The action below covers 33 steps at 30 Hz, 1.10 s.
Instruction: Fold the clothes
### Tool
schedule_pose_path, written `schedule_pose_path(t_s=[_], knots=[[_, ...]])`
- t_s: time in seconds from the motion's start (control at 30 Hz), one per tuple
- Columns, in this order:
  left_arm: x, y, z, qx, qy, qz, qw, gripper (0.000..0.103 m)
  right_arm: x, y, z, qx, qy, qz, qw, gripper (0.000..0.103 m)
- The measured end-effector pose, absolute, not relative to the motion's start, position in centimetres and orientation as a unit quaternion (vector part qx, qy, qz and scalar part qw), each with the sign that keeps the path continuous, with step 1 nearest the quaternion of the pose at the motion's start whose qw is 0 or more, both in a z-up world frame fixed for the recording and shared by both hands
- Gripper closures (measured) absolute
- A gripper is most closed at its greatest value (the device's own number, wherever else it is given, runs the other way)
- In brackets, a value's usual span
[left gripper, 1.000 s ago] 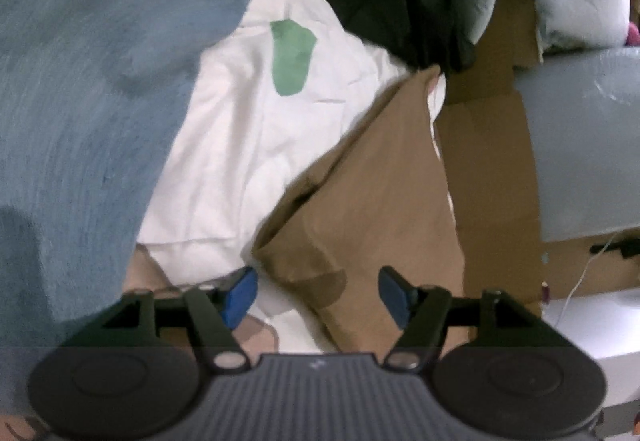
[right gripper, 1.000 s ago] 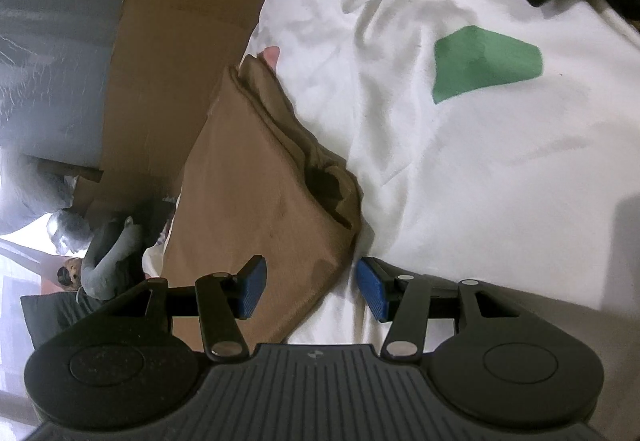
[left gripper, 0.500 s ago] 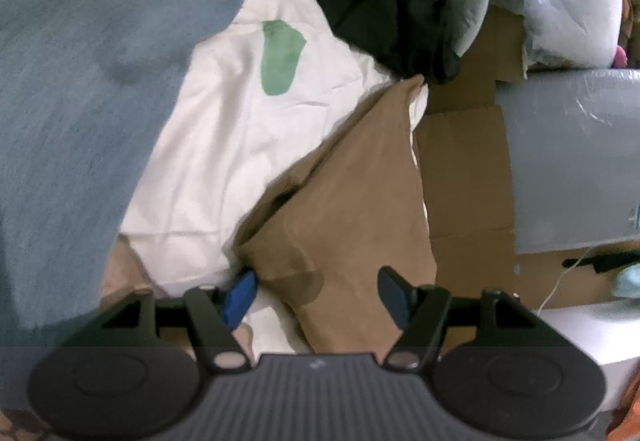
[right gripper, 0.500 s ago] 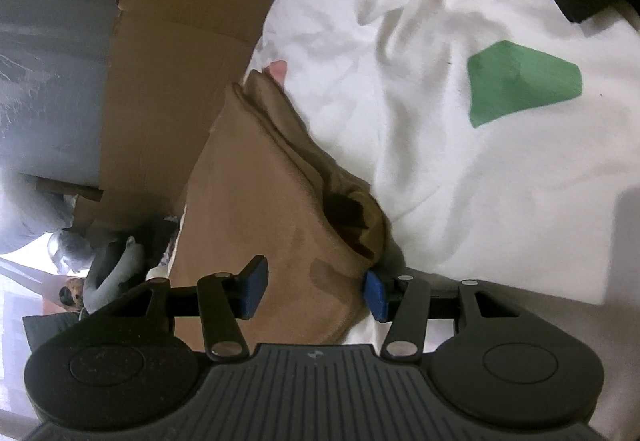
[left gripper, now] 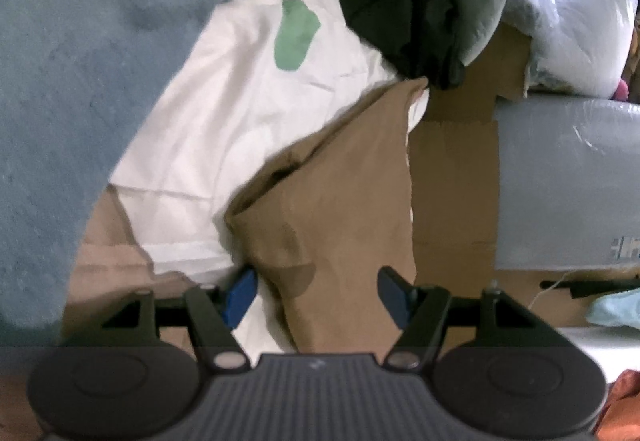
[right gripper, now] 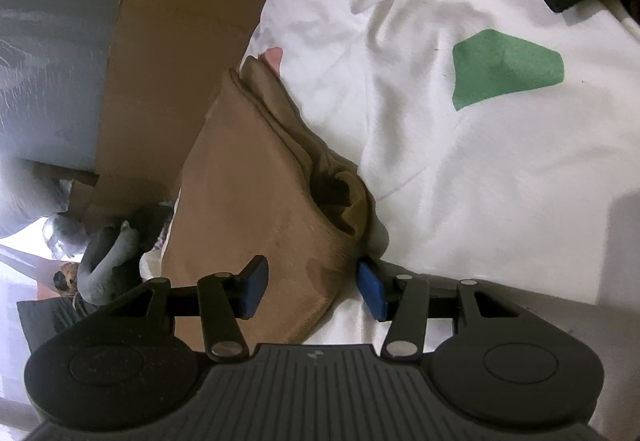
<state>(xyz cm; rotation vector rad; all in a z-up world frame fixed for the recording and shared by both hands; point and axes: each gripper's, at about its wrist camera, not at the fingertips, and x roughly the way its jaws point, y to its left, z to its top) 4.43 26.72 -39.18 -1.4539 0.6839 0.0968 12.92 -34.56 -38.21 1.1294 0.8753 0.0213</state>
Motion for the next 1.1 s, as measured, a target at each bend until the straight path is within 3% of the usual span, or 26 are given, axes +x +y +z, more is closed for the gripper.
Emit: schedule_pose_path(t_s=[0.4, 0.77, 0.97, 1.03, 1.07, 1.1], knots=[[6.8, 24.9, -39.4, -0.639, 0.308, 0.082, 0.7, 0.037, 12.9, -34.3, -38.3, 0.51, 0.405, 0.012, 0.759, 0.048], [7.0, 26.1, -38.9, -0.648, 0.272, 0.091, 0.706, 0.038, 11.6, -35.1, -40.0, 0.59, 0.35, -0.006, 0.728, 0.048], [6.2, 26.3, -39.8, -0.655, 0.272, 0.093, 0.699, 0.046, 12.5, -34.8, -40.0, 0.58, 0.34, -0.02, 0.74, 0.051], [6.2, 26.4, -39.9, -0.655, 0.275, 0.094, 0.698, 0.052, 12.8, -34.7, -39.9, 0.573, 0.34, -0.027, 0.745, 0.059], [6.2, 26.5, -39.9, -0.655, 0.276, 0.095, 0.697, 0.053, 13.0, -34.7, -39.8, 0.57, 0.343, -0.03, 0.746, 0.068], [6.2, 26.5, -39.9, -0.655, 0.278, 0.095, 0.696, 0.056, 13.2, -34.7, -39.8, 0.566, 0.347, -0.032, 0.747, 0.089]])
